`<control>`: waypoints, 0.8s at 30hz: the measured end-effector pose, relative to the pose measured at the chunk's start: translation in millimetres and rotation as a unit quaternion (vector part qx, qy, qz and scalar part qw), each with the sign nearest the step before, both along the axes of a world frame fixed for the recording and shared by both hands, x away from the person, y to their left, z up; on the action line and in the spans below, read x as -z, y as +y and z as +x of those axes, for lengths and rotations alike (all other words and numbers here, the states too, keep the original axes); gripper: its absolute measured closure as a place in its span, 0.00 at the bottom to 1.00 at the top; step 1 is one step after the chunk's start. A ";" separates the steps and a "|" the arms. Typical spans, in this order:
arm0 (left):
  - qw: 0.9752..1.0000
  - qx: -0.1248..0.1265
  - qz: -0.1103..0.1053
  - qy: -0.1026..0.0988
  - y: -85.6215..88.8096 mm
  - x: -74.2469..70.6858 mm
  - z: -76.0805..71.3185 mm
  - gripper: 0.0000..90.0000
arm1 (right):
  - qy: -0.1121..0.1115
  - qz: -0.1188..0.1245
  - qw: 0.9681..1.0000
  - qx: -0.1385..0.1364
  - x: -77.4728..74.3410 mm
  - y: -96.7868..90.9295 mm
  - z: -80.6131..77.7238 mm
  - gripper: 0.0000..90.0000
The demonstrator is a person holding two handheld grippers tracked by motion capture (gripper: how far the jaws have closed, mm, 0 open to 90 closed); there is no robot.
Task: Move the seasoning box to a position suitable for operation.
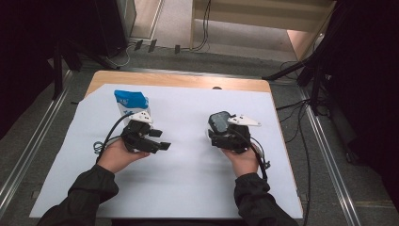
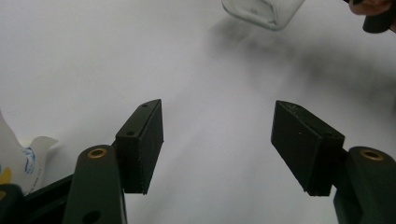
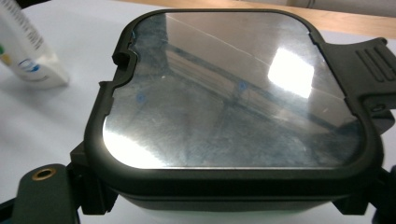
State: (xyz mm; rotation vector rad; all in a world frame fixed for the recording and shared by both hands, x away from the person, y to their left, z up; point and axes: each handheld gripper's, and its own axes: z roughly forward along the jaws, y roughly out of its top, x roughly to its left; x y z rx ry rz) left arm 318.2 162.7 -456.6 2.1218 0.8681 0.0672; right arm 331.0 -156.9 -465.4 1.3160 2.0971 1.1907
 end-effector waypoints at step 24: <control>1.000 -0.024 -0.015 -0.005 16.2 -4.5 -15.5 0.38 | 0.019 -0.018 0.995 -0.091 15.5 62.1 -9.6 0.18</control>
